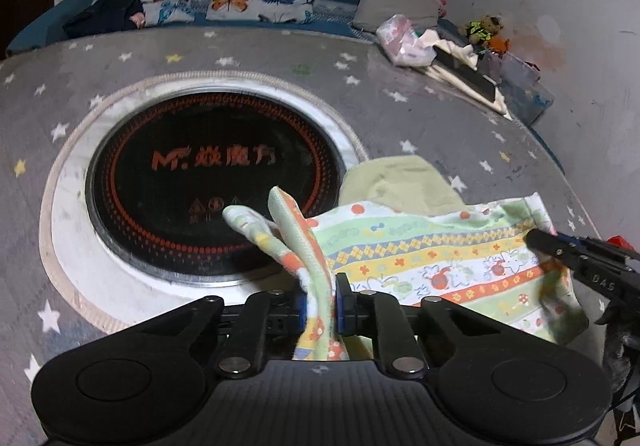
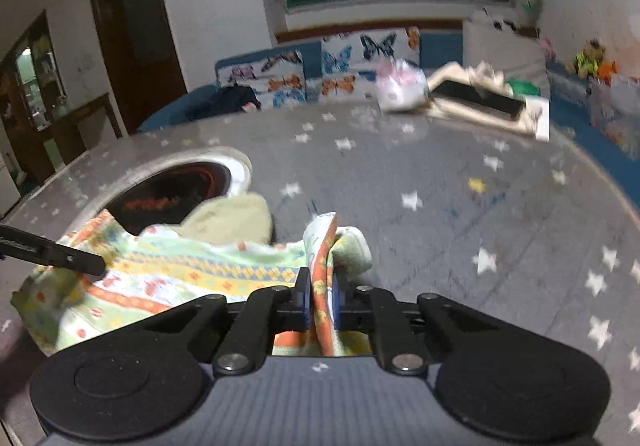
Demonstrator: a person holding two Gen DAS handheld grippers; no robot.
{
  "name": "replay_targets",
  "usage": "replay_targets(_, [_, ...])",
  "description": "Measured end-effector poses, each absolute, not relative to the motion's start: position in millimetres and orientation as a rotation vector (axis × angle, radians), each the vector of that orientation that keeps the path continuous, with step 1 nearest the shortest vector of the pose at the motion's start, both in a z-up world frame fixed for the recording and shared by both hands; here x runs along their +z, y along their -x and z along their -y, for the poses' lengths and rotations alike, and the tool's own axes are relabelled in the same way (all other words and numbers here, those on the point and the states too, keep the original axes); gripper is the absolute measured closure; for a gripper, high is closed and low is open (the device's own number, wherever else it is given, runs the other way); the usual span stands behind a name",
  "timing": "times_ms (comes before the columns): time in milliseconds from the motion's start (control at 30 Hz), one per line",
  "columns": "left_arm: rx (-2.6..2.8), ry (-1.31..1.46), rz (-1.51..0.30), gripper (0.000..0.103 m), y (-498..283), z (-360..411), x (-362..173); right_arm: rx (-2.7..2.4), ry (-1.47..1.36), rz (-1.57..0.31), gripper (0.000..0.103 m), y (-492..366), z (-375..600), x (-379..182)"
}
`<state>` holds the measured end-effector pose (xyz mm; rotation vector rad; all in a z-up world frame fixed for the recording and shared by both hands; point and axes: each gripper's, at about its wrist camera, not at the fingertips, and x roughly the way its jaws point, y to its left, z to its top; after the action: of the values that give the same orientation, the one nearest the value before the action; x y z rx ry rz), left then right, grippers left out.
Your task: Fold clothes
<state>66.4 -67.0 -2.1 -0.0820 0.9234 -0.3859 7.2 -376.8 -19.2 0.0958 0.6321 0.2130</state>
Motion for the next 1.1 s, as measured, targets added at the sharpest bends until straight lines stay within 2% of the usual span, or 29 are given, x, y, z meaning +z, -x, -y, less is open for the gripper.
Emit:
replay_targets(600, [-0.445,0.015,-0.809,0.091,-118.5,119.2,60.7,0.146,0.053,-0.426,0.095,-36.1,390.7,78.6])
replay_targets(1100, [-0.483,-0.077,-0.803,0.091,-174.3,173.2,68.7,0.052,0.076,-0.437,0.095,-77.3,423.2,77.6])
